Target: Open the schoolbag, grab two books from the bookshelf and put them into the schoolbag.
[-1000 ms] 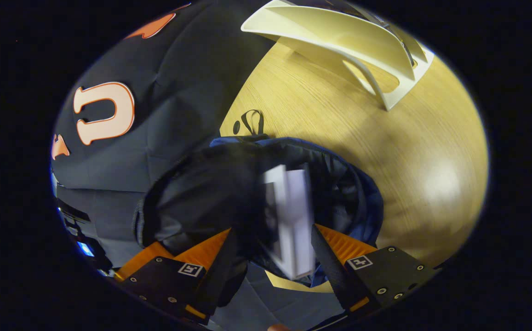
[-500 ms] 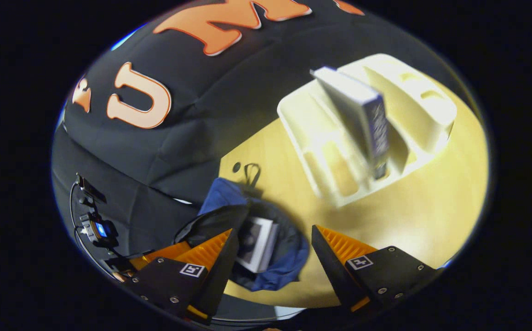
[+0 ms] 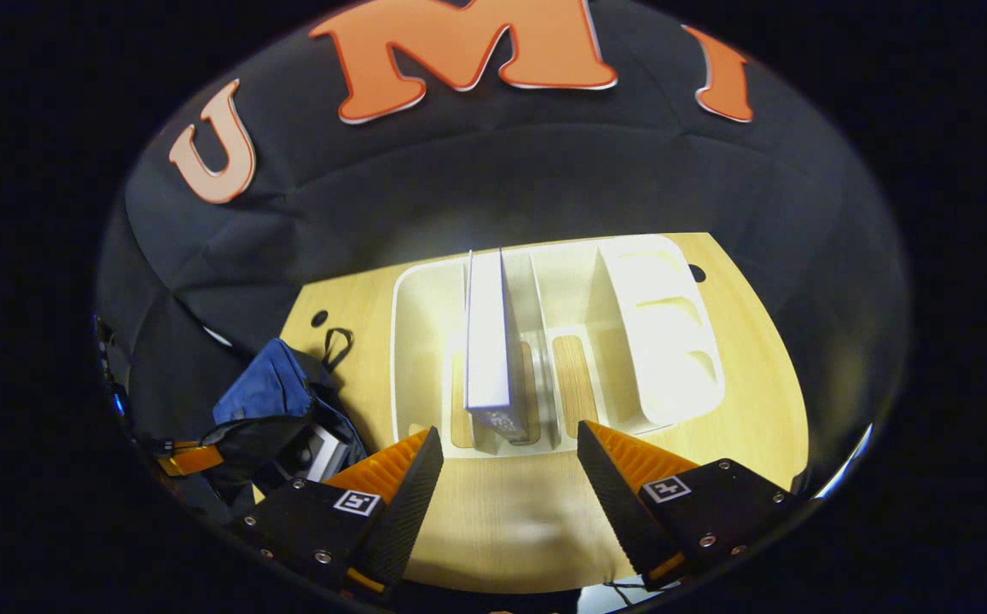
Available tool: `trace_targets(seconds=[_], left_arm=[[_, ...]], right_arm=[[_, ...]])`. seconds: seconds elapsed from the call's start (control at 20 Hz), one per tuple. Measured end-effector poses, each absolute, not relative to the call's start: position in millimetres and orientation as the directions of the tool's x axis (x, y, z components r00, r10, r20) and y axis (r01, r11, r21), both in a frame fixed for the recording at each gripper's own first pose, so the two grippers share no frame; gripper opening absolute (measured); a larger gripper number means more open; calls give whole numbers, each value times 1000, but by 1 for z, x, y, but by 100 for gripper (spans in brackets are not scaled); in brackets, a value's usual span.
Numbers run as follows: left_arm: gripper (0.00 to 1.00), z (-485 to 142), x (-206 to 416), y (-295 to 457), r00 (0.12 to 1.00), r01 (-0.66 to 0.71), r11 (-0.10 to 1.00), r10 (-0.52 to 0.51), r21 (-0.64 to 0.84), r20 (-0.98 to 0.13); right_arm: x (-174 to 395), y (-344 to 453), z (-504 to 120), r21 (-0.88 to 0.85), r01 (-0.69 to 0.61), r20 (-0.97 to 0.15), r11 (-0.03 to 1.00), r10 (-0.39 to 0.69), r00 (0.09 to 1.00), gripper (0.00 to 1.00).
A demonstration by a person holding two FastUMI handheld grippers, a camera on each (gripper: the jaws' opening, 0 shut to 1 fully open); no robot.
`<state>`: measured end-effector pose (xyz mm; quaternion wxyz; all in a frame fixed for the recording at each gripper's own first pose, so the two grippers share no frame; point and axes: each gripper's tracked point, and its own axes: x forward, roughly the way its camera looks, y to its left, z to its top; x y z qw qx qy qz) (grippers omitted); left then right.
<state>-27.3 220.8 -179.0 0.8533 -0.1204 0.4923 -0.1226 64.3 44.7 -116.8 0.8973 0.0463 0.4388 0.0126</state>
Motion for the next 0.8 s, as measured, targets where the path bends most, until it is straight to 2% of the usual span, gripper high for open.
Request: trace_targets(seconds=[0.3, 0.65, 0.8], left_arm=[[2, -179, -29, 225, 476, 98, 945, -320, -312, -819], [1, -176, -23, 226, 470, 131, 953, -301, -272, -830], [1, -175, -19, 229, 471, 127, 955, -297, -269, -831]], right_arm=[[127, 57, -122, 34, -77, -856, 996, 69, 513, 96], [155, 40, -165, -94, -100, -912, 991, -46, 408, 93], [158, 38, -179, -124, -114, -922, 986, -72, 380, 88]])
